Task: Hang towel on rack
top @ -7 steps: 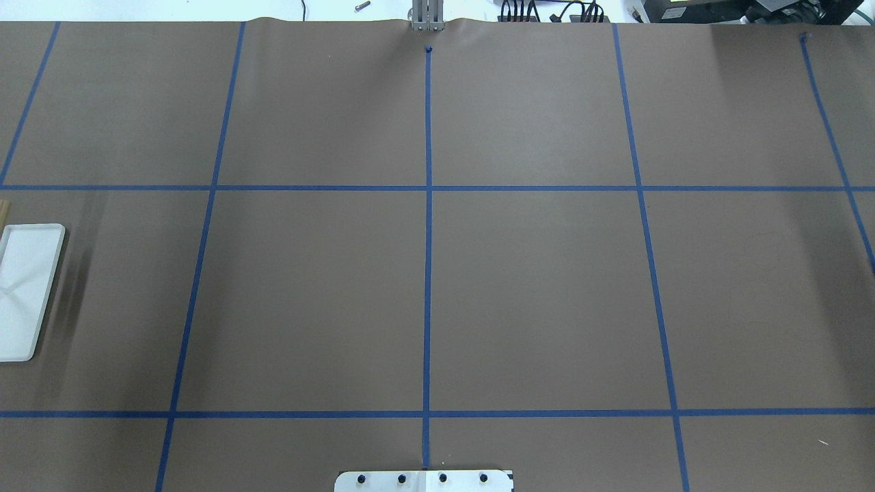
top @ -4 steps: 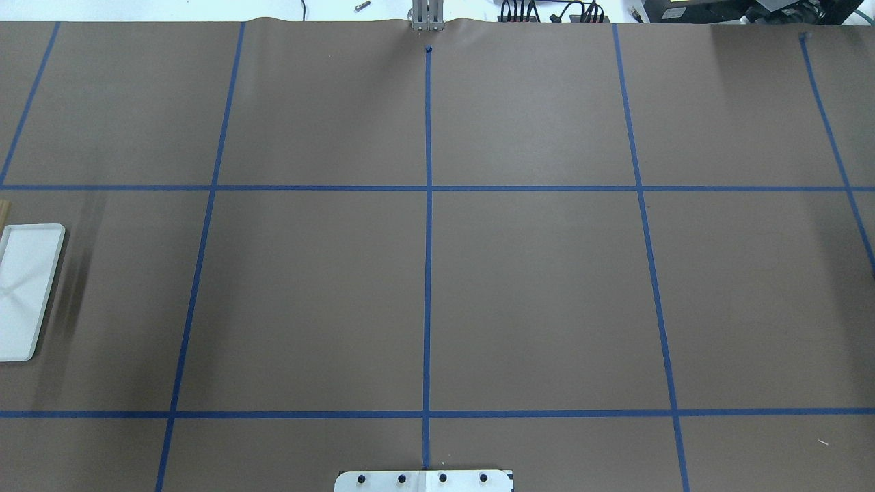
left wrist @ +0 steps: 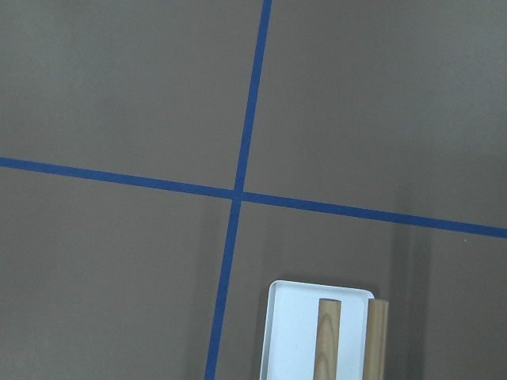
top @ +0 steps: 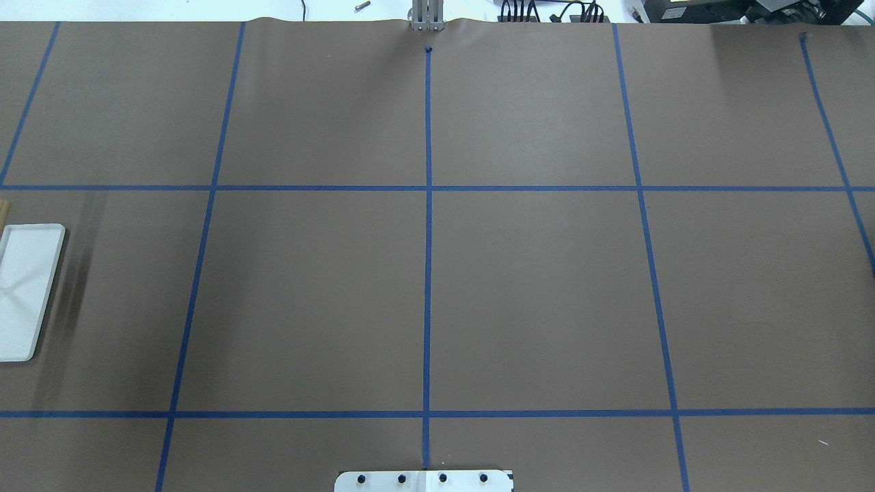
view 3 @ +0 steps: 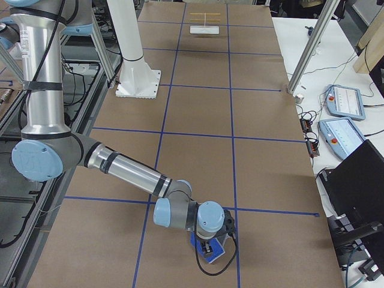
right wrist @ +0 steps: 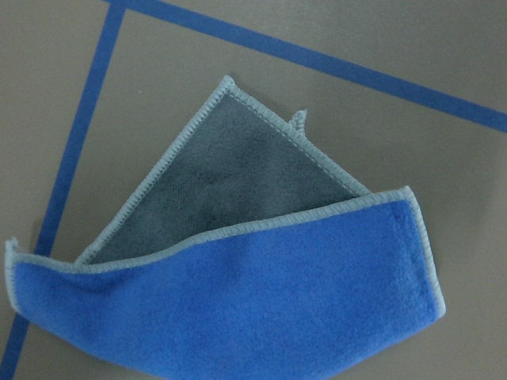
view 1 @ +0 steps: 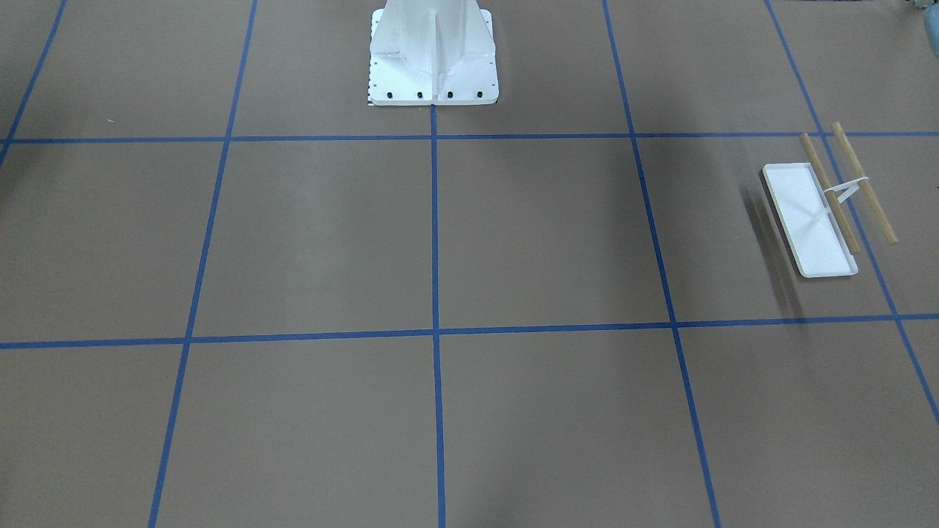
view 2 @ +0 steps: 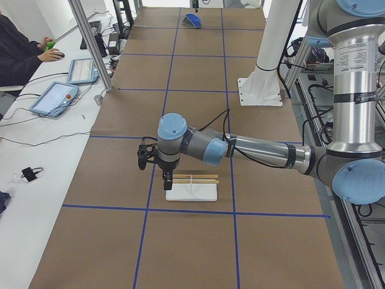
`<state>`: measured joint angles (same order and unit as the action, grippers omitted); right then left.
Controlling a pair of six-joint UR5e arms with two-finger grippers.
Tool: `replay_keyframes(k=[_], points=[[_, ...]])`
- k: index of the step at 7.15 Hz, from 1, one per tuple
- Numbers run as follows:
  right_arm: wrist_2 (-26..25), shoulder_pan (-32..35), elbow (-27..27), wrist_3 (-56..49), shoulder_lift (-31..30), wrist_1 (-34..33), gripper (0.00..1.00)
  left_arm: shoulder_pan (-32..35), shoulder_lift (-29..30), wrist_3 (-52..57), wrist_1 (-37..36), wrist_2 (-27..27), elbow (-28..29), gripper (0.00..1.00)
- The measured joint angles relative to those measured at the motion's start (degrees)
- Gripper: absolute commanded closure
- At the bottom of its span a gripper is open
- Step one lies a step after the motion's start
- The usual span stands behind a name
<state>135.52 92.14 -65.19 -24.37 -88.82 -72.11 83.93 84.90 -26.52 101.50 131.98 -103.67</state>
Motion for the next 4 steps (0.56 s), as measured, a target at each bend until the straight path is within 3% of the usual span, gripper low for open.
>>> replay_keyframes(k=[4], points=[[0.07, 0.46, 12.34, -6.53, 9.46, 0.33, 0.00, -0.57, 0.57, -0.54, 0.21, -0.23, -0.10, 0.01]])
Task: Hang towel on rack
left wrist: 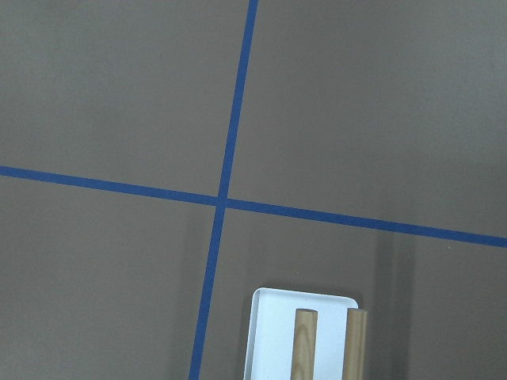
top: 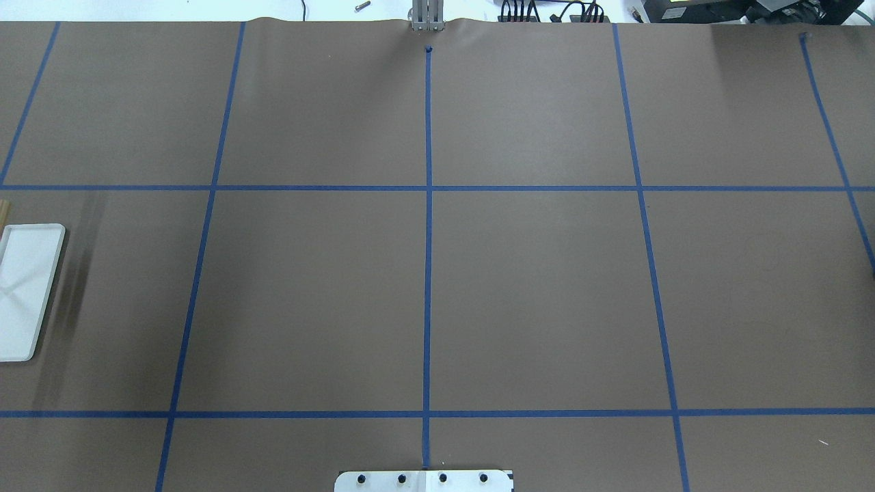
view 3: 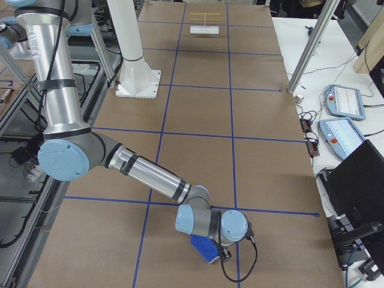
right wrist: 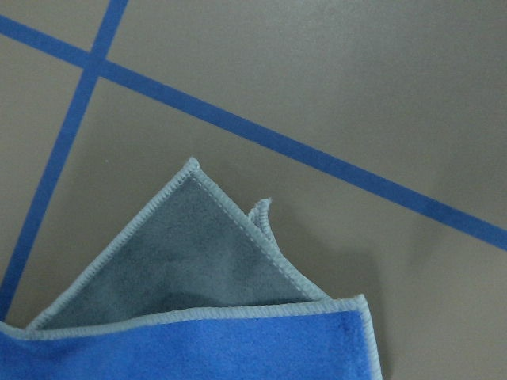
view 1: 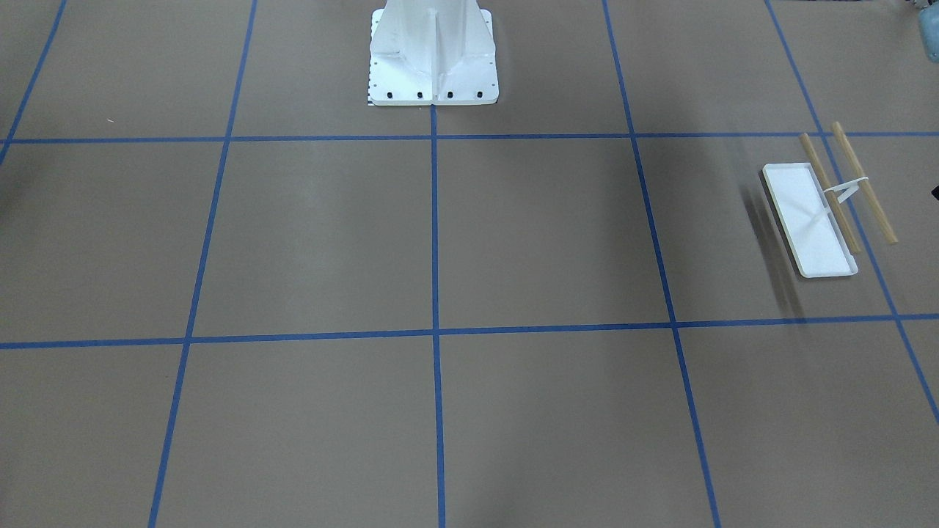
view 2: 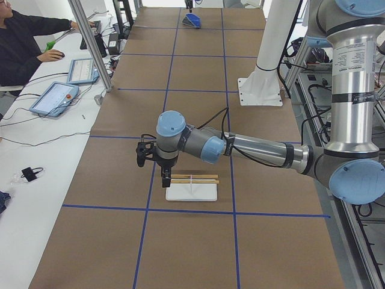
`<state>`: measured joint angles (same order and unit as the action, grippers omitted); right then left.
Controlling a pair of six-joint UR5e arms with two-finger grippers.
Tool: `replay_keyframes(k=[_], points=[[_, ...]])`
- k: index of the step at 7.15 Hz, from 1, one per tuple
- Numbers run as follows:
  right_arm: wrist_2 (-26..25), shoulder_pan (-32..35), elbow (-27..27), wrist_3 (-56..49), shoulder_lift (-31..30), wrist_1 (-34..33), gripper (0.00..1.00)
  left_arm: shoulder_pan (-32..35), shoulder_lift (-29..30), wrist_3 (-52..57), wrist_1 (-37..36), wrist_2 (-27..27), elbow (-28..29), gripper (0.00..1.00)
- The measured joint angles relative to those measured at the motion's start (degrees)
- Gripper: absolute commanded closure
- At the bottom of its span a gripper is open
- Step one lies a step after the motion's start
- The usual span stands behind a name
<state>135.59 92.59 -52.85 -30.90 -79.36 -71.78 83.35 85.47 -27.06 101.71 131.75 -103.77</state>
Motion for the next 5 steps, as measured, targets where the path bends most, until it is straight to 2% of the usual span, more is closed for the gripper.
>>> replay_keyframes(k=[3, 5], points=[[-1.12, -0.15, 6.32, -3.50, 4.05, 0.23, 0.00, -0.03, 0.08, -0.04, 0.01, -0.01, -0.29, 0.01], [-1.14, -0.65, 8.41, -4.06, 5.10, 0.31, 0.00, -0.03, 0.07, -0.02, -0.01, -0.01, -0.40, 0.01]])
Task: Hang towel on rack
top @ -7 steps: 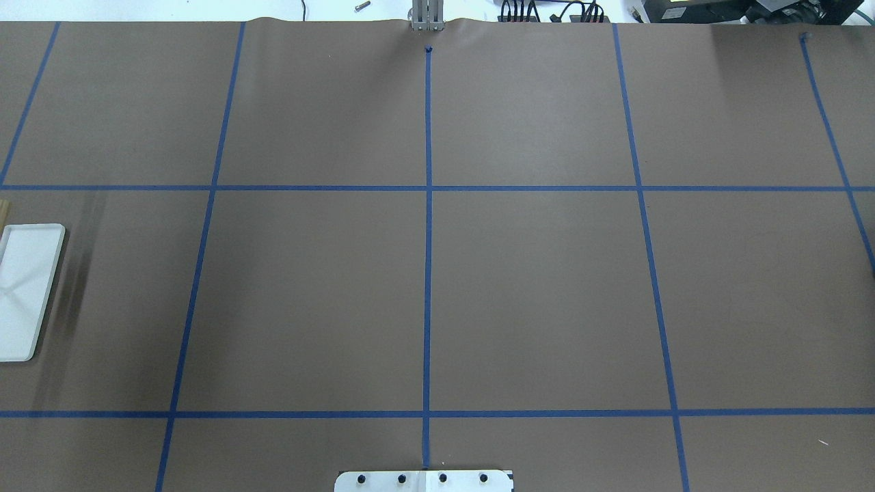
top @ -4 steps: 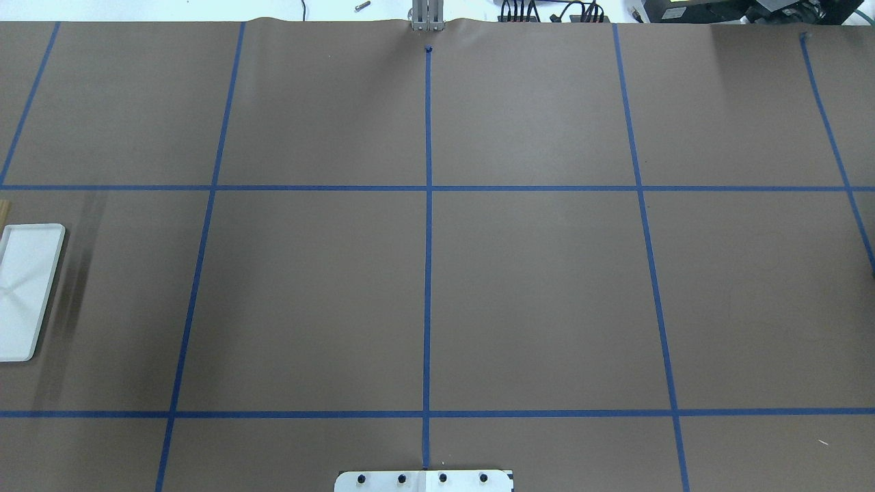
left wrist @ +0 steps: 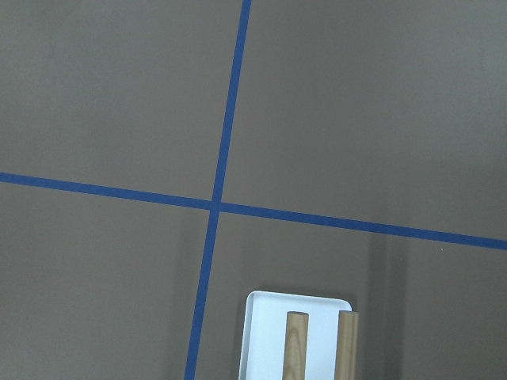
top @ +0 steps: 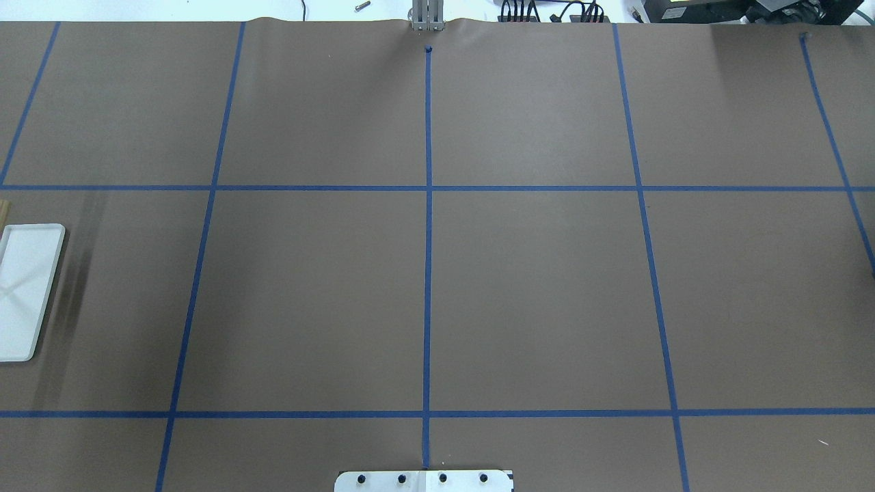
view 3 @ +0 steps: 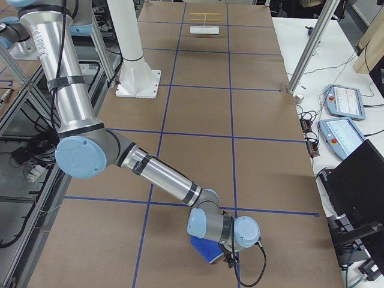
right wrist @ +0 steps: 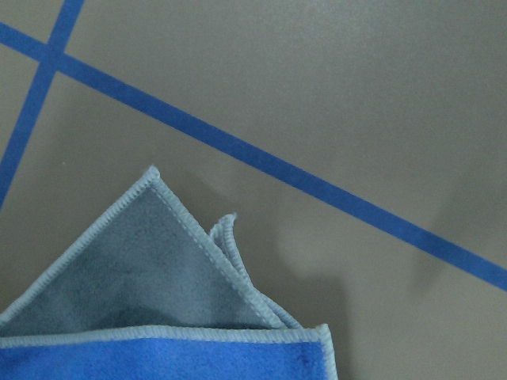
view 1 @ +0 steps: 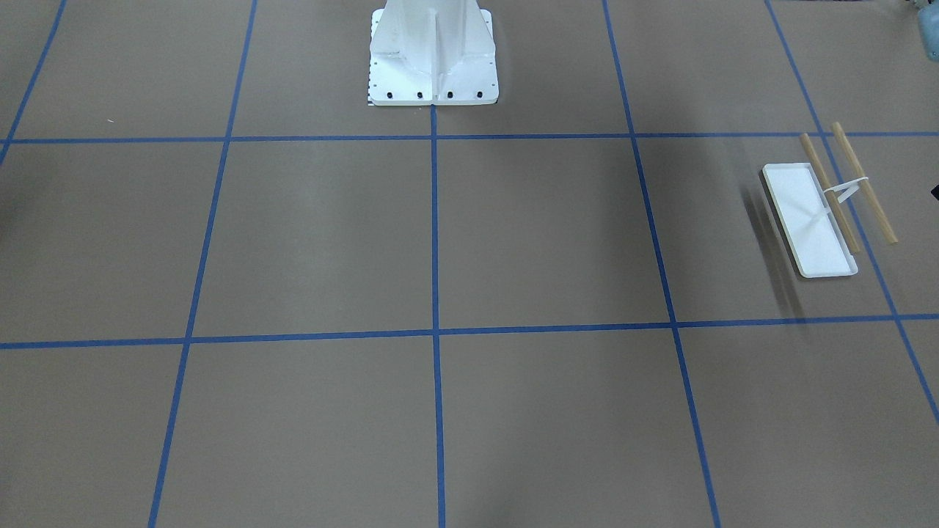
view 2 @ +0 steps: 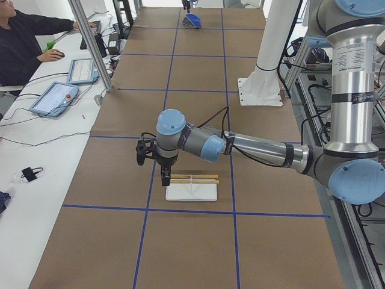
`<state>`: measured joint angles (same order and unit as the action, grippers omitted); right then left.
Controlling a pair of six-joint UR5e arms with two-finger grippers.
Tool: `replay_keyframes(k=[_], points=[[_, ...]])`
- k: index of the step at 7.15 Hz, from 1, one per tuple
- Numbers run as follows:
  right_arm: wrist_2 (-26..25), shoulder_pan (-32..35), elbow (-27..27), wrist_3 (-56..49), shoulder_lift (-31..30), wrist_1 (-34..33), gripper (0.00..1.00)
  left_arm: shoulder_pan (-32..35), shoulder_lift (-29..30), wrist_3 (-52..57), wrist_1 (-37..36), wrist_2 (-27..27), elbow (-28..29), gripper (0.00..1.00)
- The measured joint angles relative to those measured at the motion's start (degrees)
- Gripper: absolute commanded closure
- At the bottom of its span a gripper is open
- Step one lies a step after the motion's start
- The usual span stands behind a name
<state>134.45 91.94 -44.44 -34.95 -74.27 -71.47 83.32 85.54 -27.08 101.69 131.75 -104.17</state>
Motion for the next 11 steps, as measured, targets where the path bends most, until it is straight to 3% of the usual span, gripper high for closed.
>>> replay_keyframes(k=[3, 4, 5, 6, 7, 11], points=[[0.28, -0.93, 1.63, -0.07, 0.17, 0.15, 0.00, 0.00, 0.01, 0.07, 0.07, 0.00, 0.01, 0.01], [0.29, -1.44, 1.86, -0.07, 0.17, 0.18, 0.08, 0.00, -0.02, 0.11, 0.08, 0.00, 0.01, 0.01], [0.29, -1.91, 2.13, -0.03, 0.17, 0.18, 0.33, 0.00, -0.01, 0.15, 0.08, 0.00, 0.01, 0.01], [0.33, -2.21, 2.44, 0.04, 0.17, 0.19, 0.74, 0.00, 0.03, 0.24, 0.08, 0.00, 0.02, 0.01], [0.43, -2.35, 2.70, -0.01, 0.20, 0.19, 1.00, 0.00, 0.10, 0.38, 0.08, 0.00, 0.02, 0.01], [1.46, -1.12, 2.79, -3.07, 0.89, 0.17, 1.00, 0.00, 0.37, 0.52, 0.07, 0.00, 0.01, 0.01]])
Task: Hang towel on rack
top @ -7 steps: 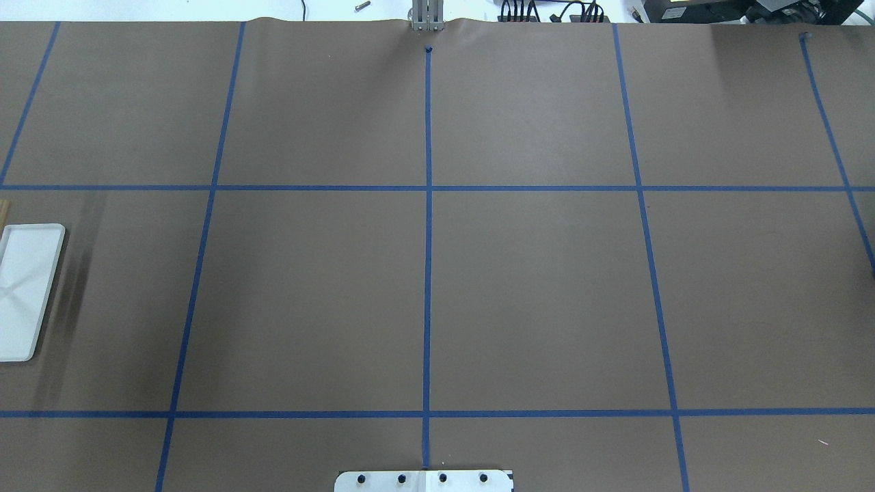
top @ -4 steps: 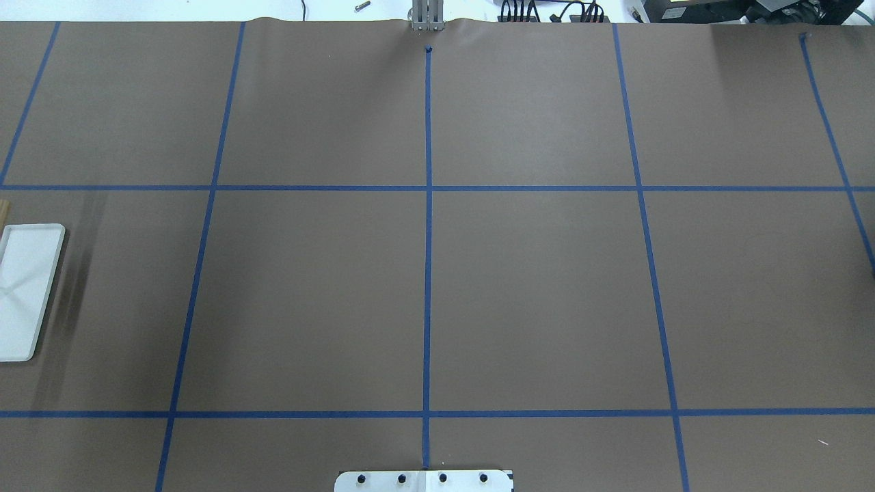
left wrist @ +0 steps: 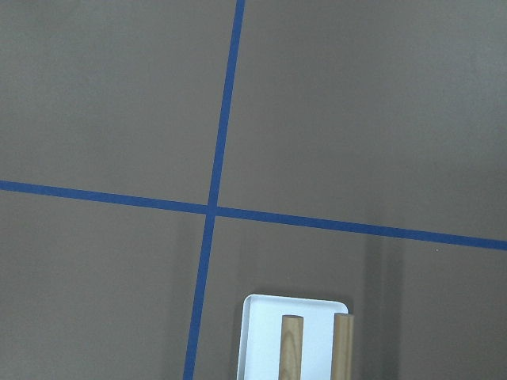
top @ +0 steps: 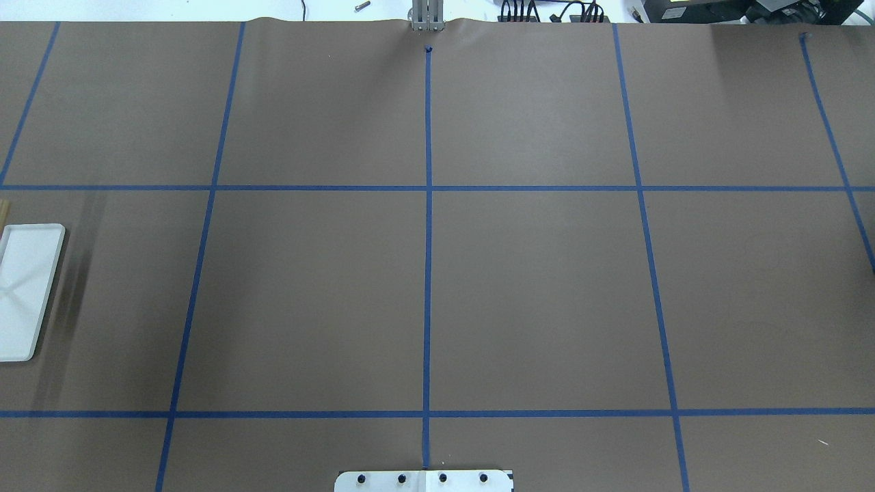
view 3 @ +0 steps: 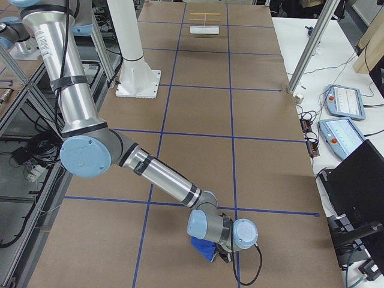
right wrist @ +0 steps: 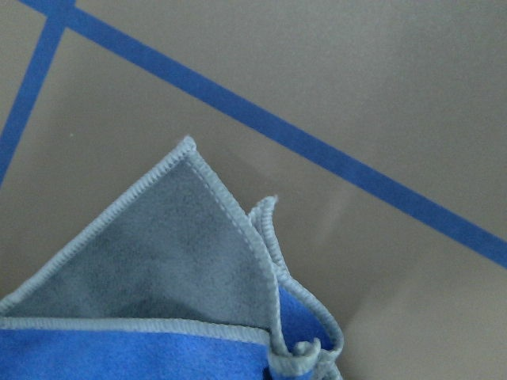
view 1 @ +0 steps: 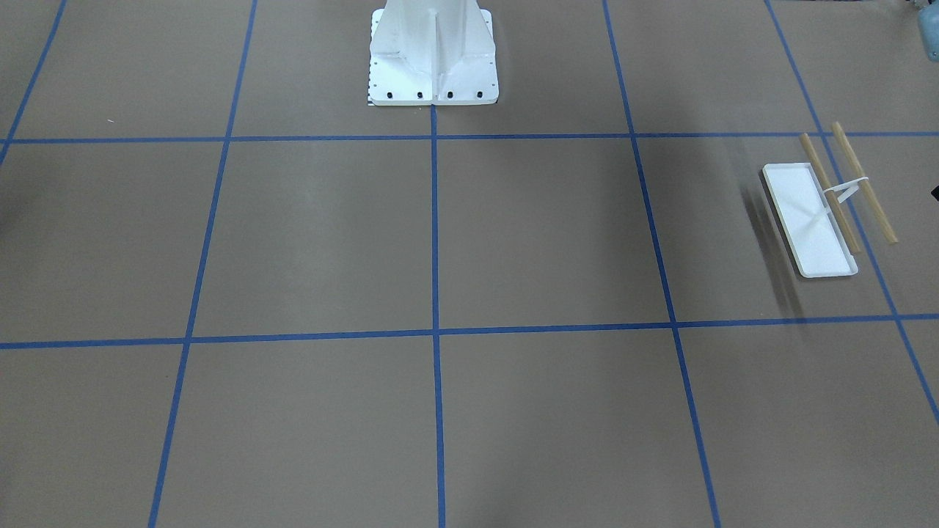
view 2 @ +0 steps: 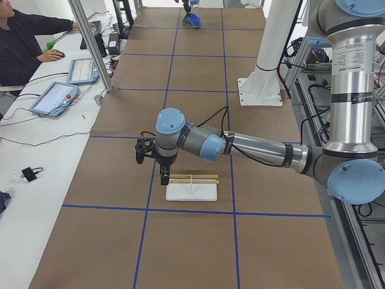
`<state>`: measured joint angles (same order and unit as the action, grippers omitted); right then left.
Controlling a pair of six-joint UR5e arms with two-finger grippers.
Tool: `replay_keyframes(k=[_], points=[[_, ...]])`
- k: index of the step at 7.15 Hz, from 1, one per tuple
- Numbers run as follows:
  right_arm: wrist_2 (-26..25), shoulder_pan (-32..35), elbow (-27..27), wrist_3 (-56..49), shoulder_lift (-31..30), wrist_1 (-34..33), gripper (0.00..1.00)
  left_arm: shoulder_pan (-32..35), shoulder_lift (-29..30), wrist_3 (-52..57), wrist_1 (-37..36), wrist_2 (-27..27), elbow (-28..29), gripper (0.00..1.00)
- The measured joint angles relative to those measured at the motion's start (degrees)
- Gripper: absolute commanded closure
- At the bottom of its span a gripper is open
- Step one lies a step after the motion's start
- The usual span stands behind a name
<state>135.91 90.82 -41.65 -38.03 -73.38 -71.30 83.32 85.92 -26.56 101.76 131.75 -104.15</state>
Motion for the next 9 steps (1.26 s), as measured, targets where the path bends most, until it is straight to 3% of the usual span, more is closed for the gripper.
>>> replay_keyframes(k=[2, 4, 5, 7, 9], points=[[2.23, 2.36, -0.97, 0.10, 1.23, -0.38, 1.00, 0.00, 0.17, -0.06, -0.06, 0.02, 0.02, 0.01], [5.94, 6.16, -7.32, 0.83, 1.65, -5.00, 1.00, 0.00, 0.42, -0.11, -0.07, 0.27, 0.07, 0.01], [7.12, 7.36, -14.32, 1.49, 1.54, -11.95, 1.00, 0.00, 0.65, -0.22, -0.11, 0.39, 0.14, 0.01], [7.92, 8.12, -33.29, 6.26, 0.80, -27.96, 1.00, 0.00, 2.17, -1.32, -0.54, 0.51, 0.49, 0.01], [8.80, 6.85, -49.72, 16.92, 0.05, -34.87, 1.00, -0.25, 6.11, -8.50, -1.01, 1.72, 1.44, 0.01]])
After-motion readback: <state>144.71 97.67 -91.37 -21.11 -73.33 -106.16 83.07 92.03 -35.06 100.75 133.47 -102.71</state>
